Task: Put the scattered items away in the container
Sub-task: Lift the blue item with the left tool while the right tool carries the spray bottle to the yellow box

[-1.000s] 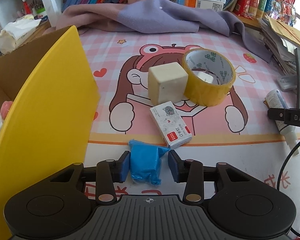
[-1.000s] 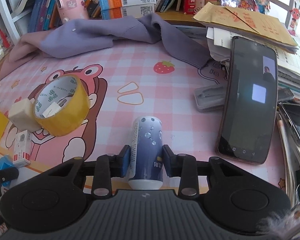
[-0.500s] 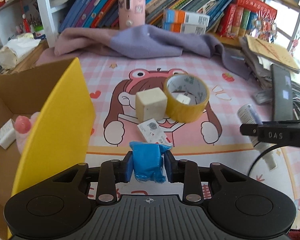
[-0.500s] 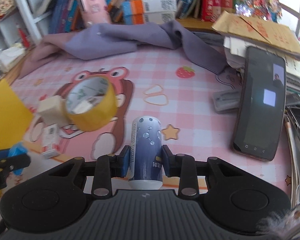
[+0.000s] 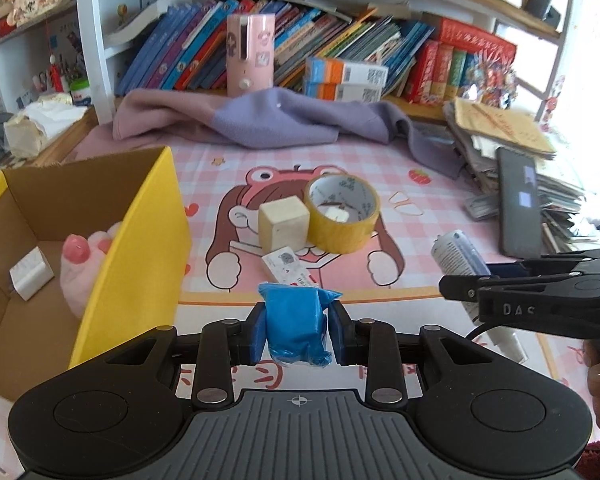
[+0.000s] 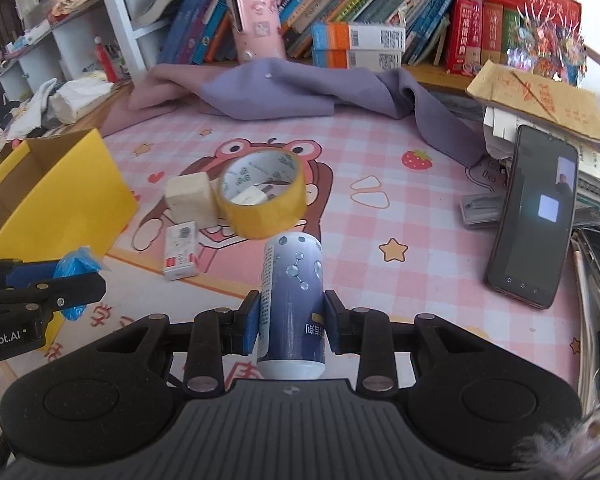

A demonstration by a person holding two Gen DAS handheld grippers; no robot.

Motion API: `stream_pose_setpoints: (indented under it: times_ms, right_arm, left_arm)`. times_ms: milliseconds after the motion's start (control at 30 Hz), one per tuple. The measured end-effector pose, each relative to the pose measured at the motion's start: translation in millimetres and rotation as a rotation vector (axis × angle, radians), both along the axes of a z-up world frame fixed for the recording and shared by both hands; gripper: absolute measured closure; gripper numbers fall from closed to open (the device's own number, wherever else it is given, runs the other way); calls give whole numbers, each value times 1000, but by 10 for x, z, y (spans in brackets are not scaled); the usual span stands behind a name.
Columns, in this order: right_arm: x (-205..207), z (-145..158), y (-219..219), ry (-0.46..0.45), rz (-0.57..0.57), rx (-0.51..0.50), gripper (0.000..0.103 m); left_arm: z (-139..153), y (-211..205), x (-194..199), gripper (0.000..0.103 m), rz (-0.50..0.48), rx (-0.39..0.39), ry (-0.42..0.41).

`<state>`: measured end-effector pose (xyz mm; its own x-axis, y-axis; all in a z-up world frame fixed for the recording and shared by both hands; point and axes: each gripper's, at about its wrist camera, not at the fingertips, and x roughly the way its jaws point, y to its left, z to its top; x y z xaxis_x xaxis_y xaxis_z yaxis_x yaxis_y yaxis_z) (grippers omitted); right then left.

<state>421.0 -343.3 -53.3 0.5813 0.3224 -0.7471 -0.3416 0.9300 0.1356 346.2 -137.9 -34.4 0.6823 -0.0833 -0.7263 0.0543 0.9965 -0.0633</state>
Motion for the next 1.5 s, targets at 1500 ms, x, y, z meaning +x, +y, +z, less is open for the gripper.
stream_pose_setpoints:
  times_ms: [1500]
  right_arm:
    - [-2374, 430, 1061, -163, -216, -101, 72]
  left_arm:
    - [89, 1167, -1877, 73, -193, -104, -100]
